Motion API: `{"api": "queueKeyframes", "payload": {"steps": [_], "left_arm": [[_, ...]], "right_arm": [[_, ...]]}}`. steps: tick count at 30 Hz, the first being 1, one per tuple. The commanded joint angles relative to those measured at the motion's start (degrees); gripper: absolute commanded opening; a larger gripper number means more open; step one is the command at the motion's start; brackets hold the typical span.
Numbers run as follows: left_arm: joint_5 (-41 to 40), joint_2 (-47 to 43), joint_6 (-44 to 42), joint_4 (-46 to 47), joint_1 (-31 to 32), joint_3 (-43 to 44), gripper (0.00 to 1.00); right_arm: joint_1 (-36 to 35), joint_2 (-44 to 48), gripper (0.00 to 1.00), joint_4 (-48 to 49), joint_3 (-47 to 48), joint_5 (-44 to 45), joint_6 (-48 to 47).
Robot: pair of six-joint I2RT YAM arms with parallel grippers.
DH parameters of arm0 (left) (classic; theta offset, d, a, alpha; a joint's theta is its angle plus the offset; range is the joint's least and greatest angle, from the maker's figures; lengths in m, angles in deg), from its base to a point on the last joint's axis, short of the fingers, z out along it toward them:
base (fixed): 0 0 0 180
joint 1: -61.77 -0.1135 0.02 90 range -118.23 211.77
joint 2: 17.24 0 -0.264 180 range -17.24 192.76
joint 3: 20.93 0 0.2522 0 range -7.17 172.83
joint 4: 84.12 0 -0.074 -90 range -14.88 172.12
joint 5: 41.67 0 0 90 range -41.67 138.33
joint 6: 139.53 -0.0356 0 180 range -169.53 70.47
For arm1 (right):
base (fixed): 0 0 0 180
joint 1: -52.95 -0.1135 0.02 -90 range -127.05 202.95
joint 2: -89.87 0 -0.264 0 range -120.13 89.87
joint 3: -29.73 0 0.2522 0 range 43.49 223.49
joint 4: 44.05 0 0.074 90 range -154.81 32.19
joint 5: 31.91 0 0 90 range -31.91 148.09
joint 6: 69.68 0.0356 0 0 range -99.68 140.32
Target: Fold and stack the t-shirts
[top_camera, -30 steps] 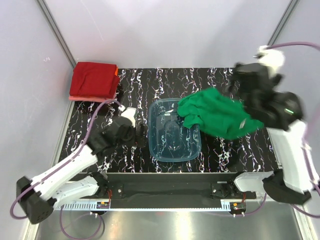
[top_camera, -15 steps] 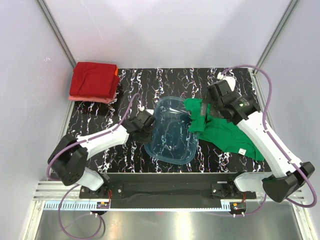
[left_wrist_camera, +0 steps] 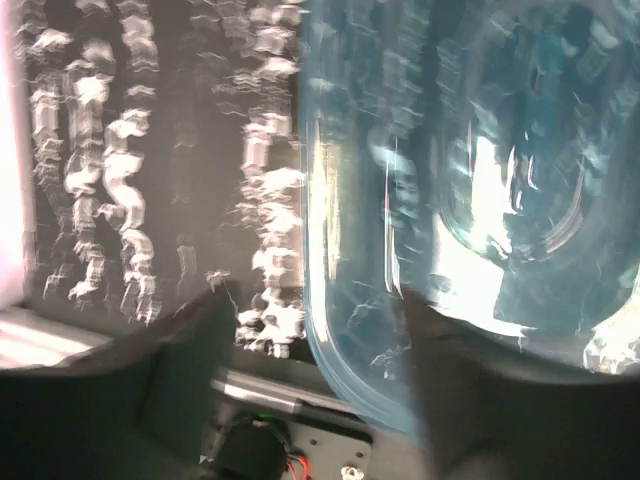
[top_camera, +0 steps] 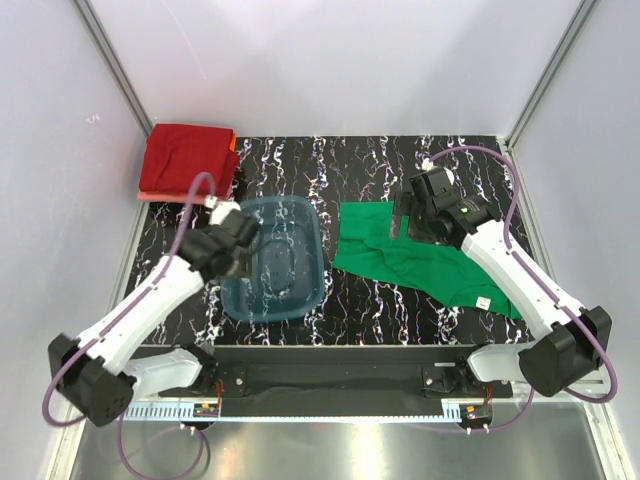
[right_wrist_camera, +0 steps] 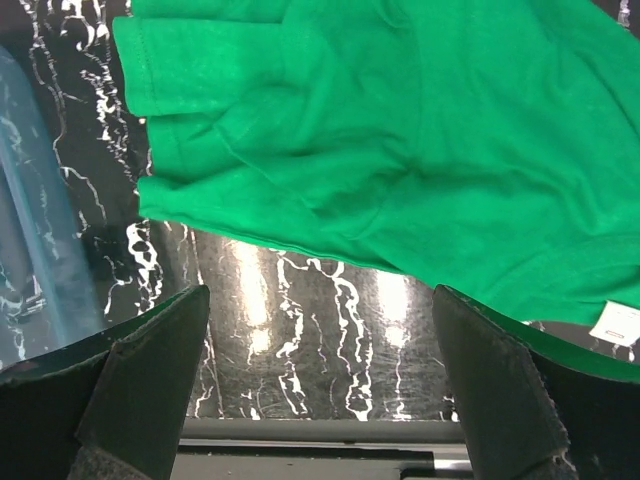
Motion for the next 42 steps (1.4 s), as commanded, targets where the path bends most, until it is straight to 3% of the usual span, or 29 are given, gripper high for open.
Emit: {"api": "queueKeyframes", "payload": {"steps": [1, 2, 6, 10, 13, 16, 20, 26, 30, 34, 38, 42], "left_arm": [[-5.0, -3.7, -2.4, -6.2, -6.9, 3.3, 0.89], [-3.6, -4.6, -3.6, -6.1, -10.4, 3.6, 0.93], [-1.2, -7.9, -6.5, -4.0, -11.8, 5.2, 0.97], [18.0, -4.7, -6.2, 8.9, -10.4, 5.8, 0.95], [19.7, 3.1, -3.4, 15.4, 0.2, 10.4, 0.94], [27.7, 13.8, -2.2, 23.1, 4.4, 15.9, 0.94], [33.8, 29.3, 0.6, 29.9, 6.2, 23.0, 0.93], [35.5, 44.4, -0.1, 30.0, 5.1, 27.9, 0.93], [31.4, 38.0, 0.0, 29.3, 0.1, 17.6, 0.91], [30.3, 21.5, -6.0, 24.3, -11.5, 4.3, 0.93], [26.8, 11.5, -10.4, 21.2, -21.6, -1.7, 0.95], [29.7, 8.6, -13.1, 20.7, -24.3, -2.8, 0.96]], "right_arm": [[0.3, -0.5, 1.0, 3.1, 1.5, -2.9, -1.1], [0.3, -0.4, 1.0, 3.2, 1.5, -3.1, -1.4], [0.3, 0.3, 1.0, 3.6, 0.8, -4.0, -1.8], [0.5, 0.4, 1.0, 4.3, -1.2, -4.1, -1.7], [0.6, 1.2, 1.0, 4.6, -2.1, -4.3, -1.6], [1.4, 2.7, 1.0, 4.7, -3.3, -3.5, -1.8], [3.8, 5.0, 1.0, 4.4, -4.9, -3.7, -2.2], [5.1, 7.5, 1.0, 3.7, -6.7, -4.8, -2.4], [5.3, 8.6, 1.0, 2.9, -7.3, -4.6, -2.7], [5.5, 9.2, 1.0, 2.6, -7.2, -4.7, -3.1], [5.7, 8.5, 1.0, 2.7, -6.4, -5.2, -2.8], [5.6, 6.8, 1.0, 3.3, -5.4, -6.4, -2.4]]}}
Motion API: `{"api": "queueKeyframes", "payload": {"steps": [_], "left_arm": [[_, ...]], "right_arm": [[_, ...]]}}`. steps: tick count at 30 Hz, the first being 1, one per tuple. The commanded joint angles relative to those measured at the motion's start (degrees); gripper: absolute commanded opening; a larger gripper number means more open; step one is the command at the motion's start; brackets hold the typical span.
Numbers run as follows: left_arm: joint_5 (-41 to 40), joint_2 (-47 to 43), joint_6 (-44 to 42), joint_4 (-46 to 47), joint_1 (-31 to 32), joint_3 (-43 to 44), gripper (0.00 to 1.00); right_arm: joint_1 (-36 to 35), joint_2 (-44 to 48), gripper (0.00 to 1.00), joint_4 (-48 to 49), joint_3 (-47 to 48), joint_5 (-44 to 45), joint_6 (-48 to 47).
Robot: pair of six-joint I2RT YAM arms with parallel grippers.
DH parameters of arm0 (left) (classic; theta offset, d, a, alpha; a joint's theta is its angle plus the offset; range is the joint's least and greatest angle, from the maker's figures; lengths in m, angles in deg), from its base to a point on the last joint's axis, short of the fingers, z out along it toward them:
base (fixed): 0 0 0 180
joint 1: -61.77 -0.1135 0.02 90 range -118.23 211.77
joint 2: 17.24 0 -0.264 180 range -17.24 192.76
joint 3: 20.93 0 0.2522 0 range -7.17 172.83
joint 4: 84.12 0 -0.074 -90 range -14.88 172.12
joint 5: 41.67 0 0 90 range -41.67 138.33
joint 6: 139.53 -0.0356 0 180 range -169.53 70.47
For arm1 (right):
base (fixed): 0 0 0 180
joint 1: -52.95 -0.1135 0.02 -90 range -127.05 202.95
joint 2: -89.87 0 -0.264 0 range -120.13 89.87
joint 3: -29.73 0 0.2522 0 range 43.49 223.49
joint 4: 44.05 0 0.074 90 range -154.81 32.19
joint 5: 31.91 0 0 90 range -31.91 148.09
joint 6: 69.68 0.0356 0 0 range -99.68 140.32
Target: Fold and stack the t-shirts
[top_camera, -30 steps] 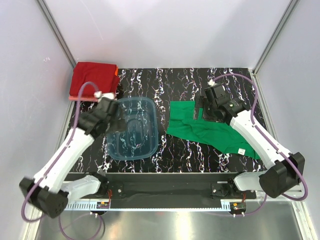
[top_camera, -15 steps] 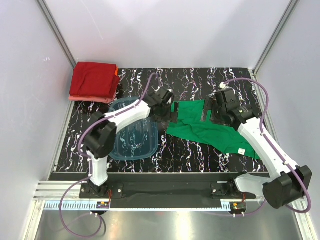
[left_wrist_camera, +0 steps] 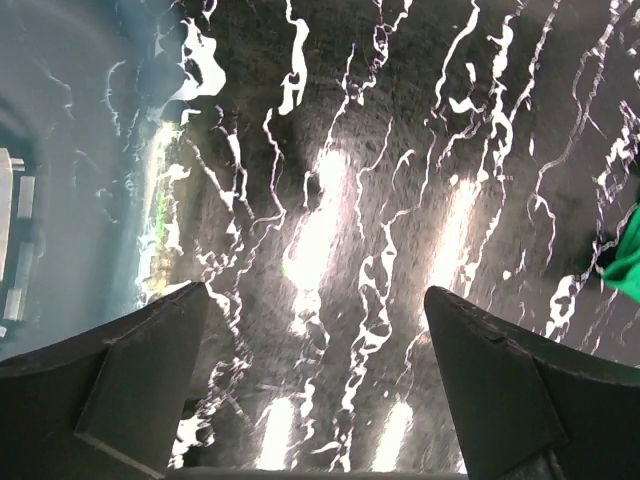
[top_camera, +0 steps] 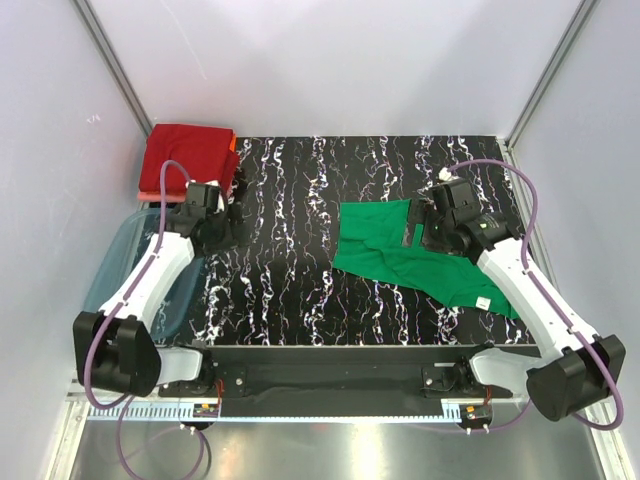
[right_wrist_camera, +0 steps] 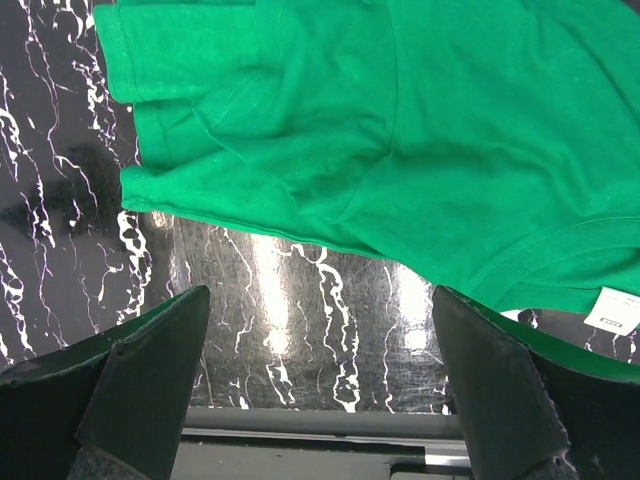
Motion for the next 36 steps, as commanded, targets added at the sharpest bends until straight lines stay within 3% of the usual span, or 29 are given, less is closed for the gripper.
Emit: {"api": "queueKeyframes", "payload": {"steps": [1, 5, 9, 18, 22, 29, 32, 35, 36], "left_arm": [[3.1, -1.1, -4.4, -1.1, 0.6, -1.0, 0.96], [6.4, -3.2, -2.3, 0.4, 2.8, 0.1, 0.95], [9.0, -0.8, 0.2, 6.2, 9.3, 1.3, 0.93], [16.4, 17.6, 8.4, 24.4, 23.8, 4.2, 0.88], [18.6, 25.3, 10.5, 29.4, 25.9, 5.9, 0.87], [20.9, 33.1, 12.3, 34.8, 28.1, 8.0, 0.82], [20.6, 35.4, 13.6, 36.5, 28.3, 8.8, 0.76], [20.3, 37.0, 14.1, 38.2, 28.3, 10.0, 0.6], [20.5, 37.6, 14.1, 38.5, 28.3, 10.6, 0.52]], "right_arm": [[0.3, -1.0, 1.0, 1.2, 2.0, -1.8, -0.5], [0.3, -2.4, 1.0, 2.5, 1.8, -3.6, -1.3], [0.3, -6.9, 1.0, 2.7, 3.0, -2.4, -1.8], [3.8, -14.6, 0.96, 6.4, -1.1, -3.8, -1.5], [4.3, -17.0, 0.86, 8.4, -2.4, -7.5, -0.7], [4.3, -23.0, 0.8, 11.7, -6.1, -10.1, 1.2], [4.3, -25.7, 0.75, 12.6, -5.9, -10.2, 1.2], [4.3, -28.8, 0.68, 13.7, -5.7, -10.4, 1.1], [4.3, -29.4, 0.57, 13.8, -5.6, -10.5, 0.9]]}}
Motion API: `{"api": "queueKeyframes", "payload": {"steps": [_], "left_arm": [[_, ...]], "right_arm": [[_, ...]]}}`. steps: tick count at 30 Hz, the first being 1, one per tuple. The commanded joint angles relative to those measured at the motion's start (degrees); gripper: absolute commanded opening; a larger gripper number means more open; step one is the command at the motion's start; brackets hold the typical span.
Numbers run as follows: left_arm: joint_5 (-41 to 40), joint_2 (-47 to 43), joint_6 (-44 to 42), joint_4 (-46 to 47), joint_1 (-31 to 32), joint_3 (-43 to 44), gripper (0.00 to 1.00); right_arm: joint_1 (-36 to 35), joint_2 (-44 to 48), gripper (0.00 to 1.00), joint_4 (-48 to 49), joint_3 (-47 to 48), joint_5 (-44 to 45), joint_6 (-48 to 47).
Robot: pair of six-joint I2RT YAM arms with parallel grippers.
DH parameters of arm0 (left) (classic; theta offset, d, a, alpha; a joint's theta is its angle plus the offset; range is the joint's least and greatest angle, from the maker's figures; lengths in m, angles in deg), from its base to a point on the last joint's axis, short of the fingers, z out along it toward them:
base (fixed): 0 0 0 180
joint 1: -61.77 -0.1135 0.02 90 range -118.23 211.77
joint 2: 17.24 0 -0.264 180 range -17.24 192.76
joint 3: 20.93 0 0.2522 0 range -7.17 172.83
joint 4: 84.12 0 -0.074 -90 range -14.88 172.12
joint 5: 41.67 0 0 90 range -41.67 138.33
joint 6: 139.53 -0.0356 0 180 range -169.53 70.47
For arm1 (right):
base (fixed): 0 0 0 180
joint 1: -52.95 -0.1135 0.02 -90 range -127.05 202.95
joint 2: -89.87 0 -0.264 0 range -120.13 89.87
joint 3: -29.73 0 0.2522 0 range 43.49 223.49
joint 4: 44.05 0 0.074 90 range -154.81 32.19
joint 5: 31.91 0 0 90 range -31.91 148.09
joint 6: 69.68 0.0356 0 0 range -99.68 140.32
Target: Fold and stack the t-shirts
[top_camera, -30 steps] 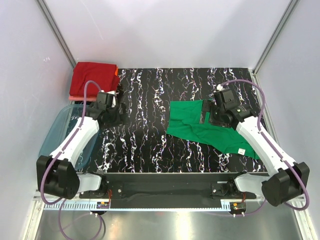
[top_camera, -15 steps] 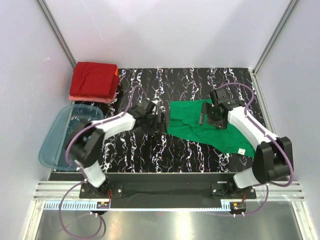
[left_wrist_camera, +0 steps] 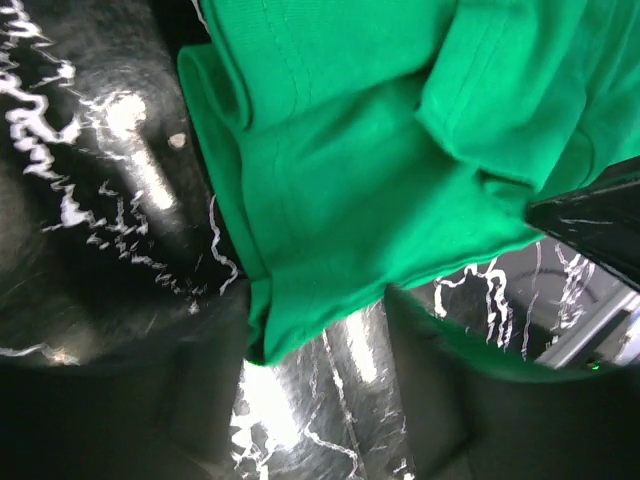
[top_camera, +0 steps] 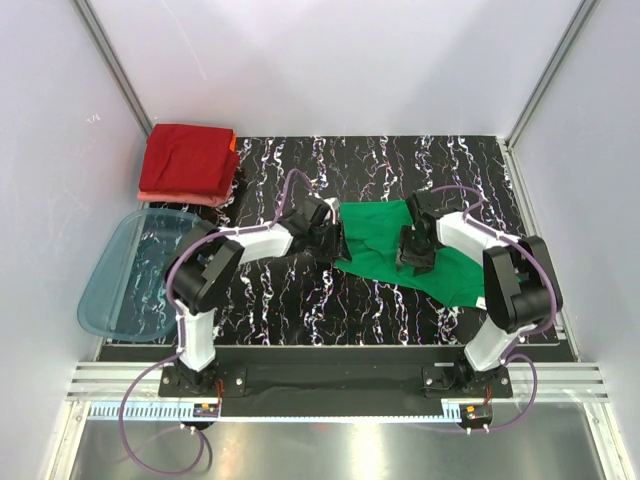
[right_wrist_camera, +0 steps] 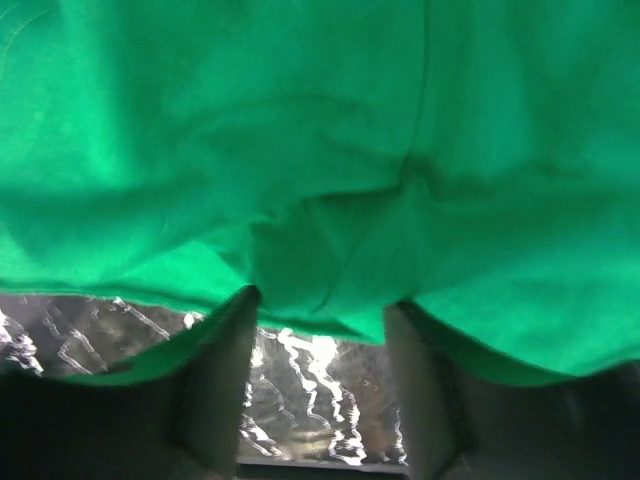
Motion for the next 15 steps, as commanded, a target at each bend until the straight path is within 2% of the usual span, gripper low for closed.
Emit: {"api": "queueKeyframes", "payload": {"steps": [1, 3, 4, 6, 8, 15], "left_arm": [[0.8, 2.1, 0.7, 4.1, 0.2, 2.5, 0.36], [0.3, 1.7, 0.6, 4.3, 0.1, 2.6, 0.17], [-0.1, 1.0, 0.7, 4.3, 0.1, 2.3, 0.01], [-1.6, -2.5, 0.5, 3.7, -0.7, 0.3, 0.0], [-3.5, -5.7, 0.5, 2.1, -2.7, -1.6, 0.0], [-4.9, -25.8, -1.2, -3.5, -11.7, -14.7, 0.0]], "right_arm": [[0.0, -2.1, 0.5, 3.0, 0.7, -1.2, 0.2], [-0.1, -3.3, 0.33, 3.0, 1.4, -1.4, -0.2], [0.0, -3.3, 0.15, 3.0, 1.7, -1.4, -0.3], [0.0, -1.5, 0.0, 1.4, 3.1, -1.2, -0.2], [-0.1, 1.3, 0.0, -1.7, 5.6, 0.3, -0.7], [0.1, 8.2, 0.0, -12.7, 16.9, 6.4, -2.9]]}}
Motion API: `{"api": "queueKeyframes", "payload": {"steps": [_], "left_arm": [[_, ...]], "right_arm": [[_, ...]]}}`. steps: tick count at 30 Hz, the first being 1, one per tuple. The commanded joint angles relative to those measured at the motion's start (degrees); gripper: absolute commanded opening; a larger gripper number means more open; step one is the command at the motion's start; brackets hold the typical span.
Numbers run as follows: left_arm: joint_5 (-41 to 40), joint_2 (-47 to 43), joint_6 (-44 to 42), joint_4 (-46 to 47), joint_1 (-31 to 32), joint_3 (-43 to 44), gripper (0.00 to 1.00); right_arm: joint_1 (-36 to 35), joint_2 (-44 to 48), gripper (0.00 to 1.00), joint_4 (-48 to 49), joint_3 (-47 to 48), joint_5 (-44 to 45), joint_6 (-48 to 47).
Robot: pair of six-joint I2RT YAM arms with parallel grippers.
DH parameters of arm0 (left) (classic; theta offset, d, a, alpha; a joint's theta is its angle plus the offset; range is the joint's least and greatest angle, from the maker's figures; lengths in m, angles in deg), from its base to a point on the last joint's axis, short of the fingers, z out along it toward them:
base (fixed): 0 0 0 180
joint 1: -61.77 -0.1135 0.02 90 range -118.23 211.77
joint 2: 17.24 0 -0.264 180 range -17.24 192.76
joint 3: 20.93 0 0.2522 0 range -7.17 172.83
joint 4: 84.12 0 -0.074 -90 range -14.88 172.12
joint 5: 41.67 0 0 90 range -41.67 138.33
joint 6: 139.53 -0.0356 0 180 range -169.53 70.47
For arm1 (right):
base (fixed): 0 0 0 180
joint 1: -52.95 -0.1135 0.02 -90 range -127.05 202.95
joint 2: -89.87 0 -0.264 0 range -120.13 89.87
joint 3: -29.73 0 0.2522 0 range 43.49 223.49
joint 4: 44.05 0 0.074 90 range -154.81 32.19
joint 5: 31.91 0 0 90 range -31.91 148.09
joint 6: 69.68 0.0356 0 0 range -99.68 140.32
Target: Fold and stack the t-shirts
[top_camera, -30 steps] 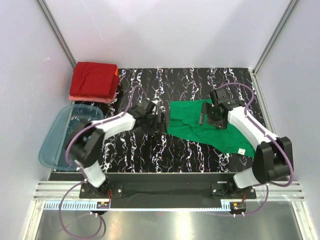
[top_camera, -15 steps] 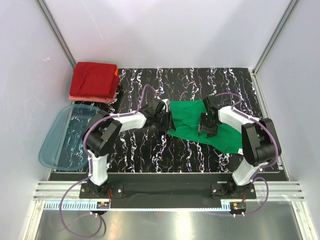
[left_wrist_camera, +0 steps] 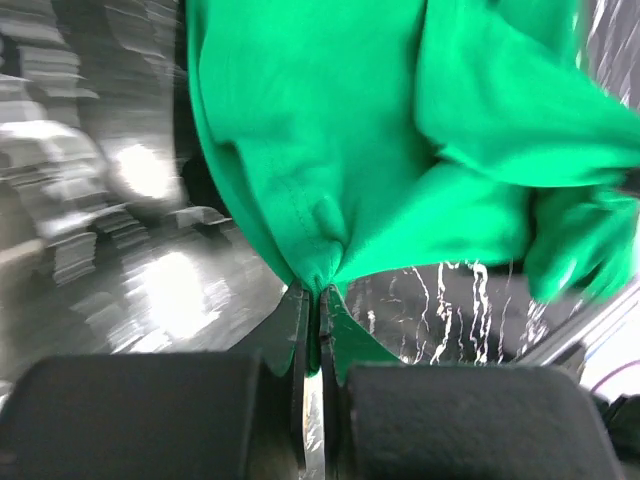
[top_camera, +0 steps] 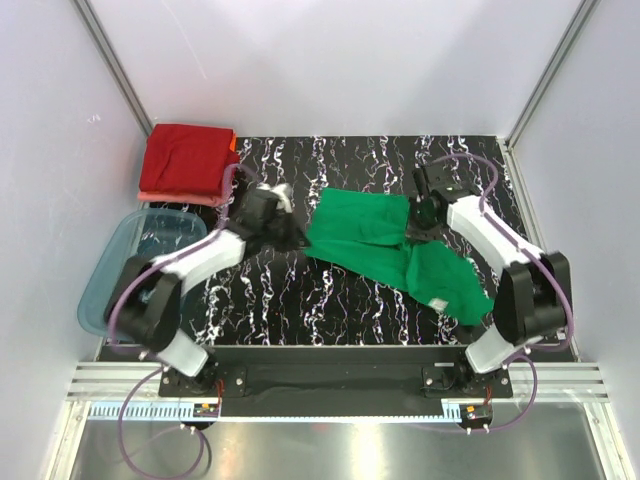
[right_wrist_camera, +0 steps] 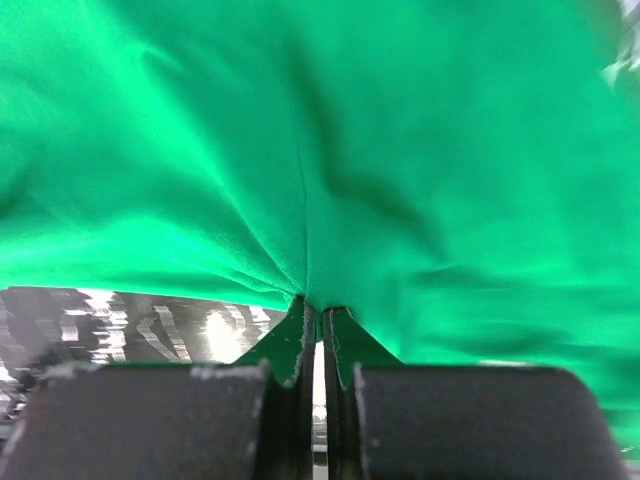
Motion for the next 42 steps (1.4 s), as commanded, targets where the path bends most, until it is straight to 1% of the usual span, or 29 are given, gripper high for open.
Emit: {"api": "queueKeyframes", "payload": {"steps": [1, 2, 4, 6, 11, 13, 15, 16, 18, 19, 20, 21, 22, 23, 24, 26, 27, 28, 30, 32, 35, 38, 42], "left_arm": [[-3.2, -9.8, -1.9, -2.8, -4.0, -4.3, 0.0], [-3.6, -12.8, -2.1, -4.4, -4.9, -6.3, 0.0], [-4.7, -15.7, -2.4, -5.8, -5.2, -8.2, 0.0], [-6.6, -19.4, -1.7, -7.4, -5.7, -11.4, 0.0], [-7.5, -25.6, 0.4, -8.9, -6.4, -18.6, 0.0], [-7.7, -27.1, 1.4, -9.2, -6.6, -20.4, 0.0], [-8.0, -29.4, 2.3, -9.9, -6.6, -22.6, 0.0], [-8.2, -30.3, 2.6, -10.5, -6.7, -23.3, 0.0], [-8.1, -33.0, 4.0, -10.8, -6.7, -25.6, 0.0], [-8.0, -33.9, 4.6, -10.8, -6.7, -26.4, 0.0], [-7.8, -35.3, 5.2, -10.9, -6.7, -27.8, 0.0], [-7.8, -35.8, 5.9, -10.9, -6.7, -28.3, 0.05], [-7.5, -36.1, 6.1, -10.8, -6.7, -28.8, 0.21], [-7.1, -36.3, 5.9, -10.9, -6.7, -29.1, 0.52], [-6.8, -36.3, 5.3, -11.1, -6.7, -28.9, 0.66], [-6.9, -36.7, 3.9, -13.0, -6.6, -28.0, 0.82], [-7.1, -37.1, 3.2, -13.8, -6.6, -27.7, 0.87], [-7.5, -37.6, 2.7, -15.2, -6.6, -27.2, 0.88], [-8.5, -39.3, 0.8, -16.4, -6.6, -25.9, 0.89], [-9.7, -40.5, -0.8, -18.0, -6.6, -24.5, 0.9], [-9.4, -39.9, -2.0, -18.9, -6.6, -22.6, 0.91], [-9.7, -38.8, -2.8, -19.9, -6.6, -20.7, 0.91], [-10.4, -39.5, -3.3, -20.7, -6.6, -20.5, 0.91]], "right_arm": [[0.3, 6.2, 0.0, -6.5, 6.7, 5.2, -1.7], [0.6, 7.4, 0.0, -7.1, 7.7, 7.0, -1.7], [1.3, 8.6, 0.0, -8.3, 7.8, 9.4, -1.2], [3.6, 10.6, 0.0, -8.3, 6.1, 12.4, 0.2], [10.4, 14.8, 0.0, -6.1, -1.0, 14.5, 4.2], [13.7, 16.1, 0.0, -3.3, -4.9, 13.6, 5.0], [16.1, 16.9, 0.0, -1.6, -7.0, 11.0, 5.6], [19.9, 16.6, 0.0, -0.3, -8.4, 10.4, 5.8], [23.3, 15.5, 0.0, 1.6, -9.3, 9.0, 5.9], [26.8, 14.6, 0.11, 3.5, -9.4, 7.7, 5.9], [28.4, 12.3, 0.2, 4.9, -9.2, 3.0, 5.3], [28.9, 10.8, 0.4, 6.3, -8.9, 0.3, 4.9], [29.0, 7.4, 0.74, 6.9, -6.8, -5.1, 3.3], [29.0, 6.2, 0.77, 6.6, -6.0, -7.3, 3.2], [28.9, 5.7, 0.78, 6.5, -5.6, -8.6, 3.3], [27.2, 8.0, 0.78, 7.9, -7.0, -9.5, 3.5], [26.1, 9.4, 0.78, 8.4, -7.6, -9.0, 3.5], [25.0, 12.2, 0.77, 8.3, -8.4, -7.9, 3.7], [21.1, 14.8, 0.74, 7.8, -9.8, -7.4, 3.7], [19.1, 16.5, 0.72, 7.3, -10.6, -8.9, 4.5], [17.6, 16.7, 0.69, 7.5, -13.0, -11.7, 5.5], [17.1, 16.4, 0.69, 7.7, -15.7, -12.4, 5.9], [17.1, 16.8, 0.68, 8.2, -18.7, -12.2, 5.9]]}}
